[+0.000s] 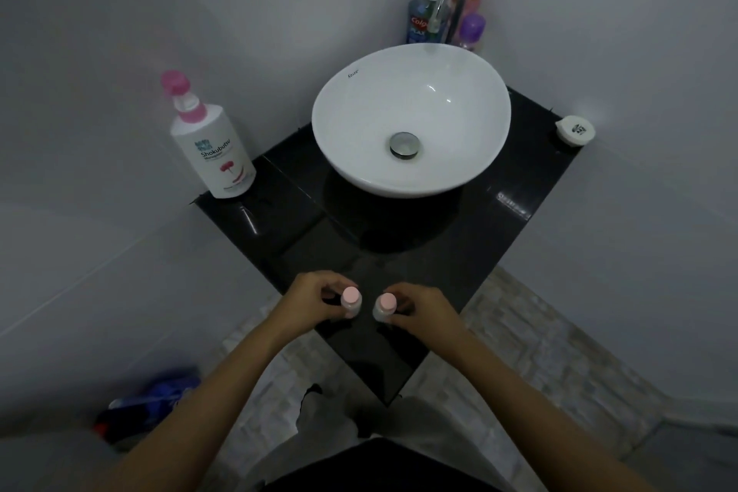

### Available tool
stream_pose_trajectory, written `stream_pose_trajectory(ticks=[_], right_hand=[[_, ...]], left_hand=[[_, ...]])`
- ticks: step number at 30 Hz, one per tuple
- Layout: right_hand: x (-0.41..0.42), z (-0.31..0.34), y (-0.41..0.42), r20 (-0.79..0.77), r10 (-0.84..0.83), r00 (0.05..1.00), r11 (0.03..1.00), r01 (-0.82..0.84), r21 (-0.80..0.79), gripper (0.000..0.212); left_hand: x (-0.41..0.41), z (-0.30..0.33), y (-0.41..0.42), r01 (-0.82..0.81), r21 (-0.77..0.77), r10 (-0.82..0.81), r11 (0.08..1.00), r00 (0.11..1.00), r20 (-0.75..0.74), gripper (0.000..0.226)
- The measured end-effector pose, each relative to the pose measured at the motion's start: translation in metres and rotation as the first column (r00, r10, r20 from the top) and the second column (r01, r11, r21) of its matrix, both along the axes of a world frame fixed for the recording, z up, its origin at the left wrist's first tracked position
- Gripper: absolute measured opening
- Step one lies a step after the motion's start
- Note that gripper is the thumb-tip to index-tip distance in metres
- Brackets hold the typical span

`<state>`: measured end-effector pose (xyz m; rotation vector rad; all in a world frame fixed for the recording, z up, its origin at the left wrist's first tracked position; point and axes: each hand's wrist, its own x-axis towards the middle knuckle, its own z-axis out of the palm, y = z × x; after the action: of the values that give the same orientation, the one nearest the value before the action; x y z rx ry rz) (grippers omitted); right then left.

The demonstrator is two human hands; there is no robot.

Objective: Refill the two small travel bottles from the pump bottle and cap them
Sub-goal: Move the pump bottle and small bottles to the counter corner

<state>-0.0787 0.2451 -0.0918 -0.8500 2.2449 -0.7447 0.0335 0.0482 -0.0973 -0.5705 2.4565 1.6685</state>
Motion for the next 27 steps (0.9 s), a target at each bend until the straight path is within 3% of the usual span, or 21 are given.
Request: stream_pose_trajectory(ticks=[5,9,14,21,27], right_hand=[[-0.006,0.001,-0.008,-0.034,0.046,0.998,0.999,-0.046,0.002,0.033],[-0.013,0.01,-0.028,0.019,0.021,1.0,0.995,-0.019,-0.094,0.028],[-0.03,0.032,-0.084,0.081,0.121,0.989,0.98,-0.106,-0.168,0.027],[-0.057,0.052,-0.19,-0.064,0.248,0.967,0.939,-0.256,-0.231,0.022],[-0.072,0.042,-0.267,0.02,0.218,0.976,0.939,-0.204,-0.278,0.021]], left_hand=[[0.008,0.001,-0.001,-0.05,-0.022,0.05,0.998,0.998,-0.031,0.036],[0.015,0.008,-0.01,-0.209,-0.055,0.204,0.976,0.976,-0.078,0.036],[0.017,0.024,-0.049,-0.449,-0.125,0.433,0.885,0.891,-0.136,0.036],[0.004,0.035,-0.112,-0.628,-0.217,0.604,0.747,0.778,-0.171,0.036],[-0.018,0.033,-0.148,-0.755,-0.173,0.736,0.633,0.656,-0.166,0.034]])
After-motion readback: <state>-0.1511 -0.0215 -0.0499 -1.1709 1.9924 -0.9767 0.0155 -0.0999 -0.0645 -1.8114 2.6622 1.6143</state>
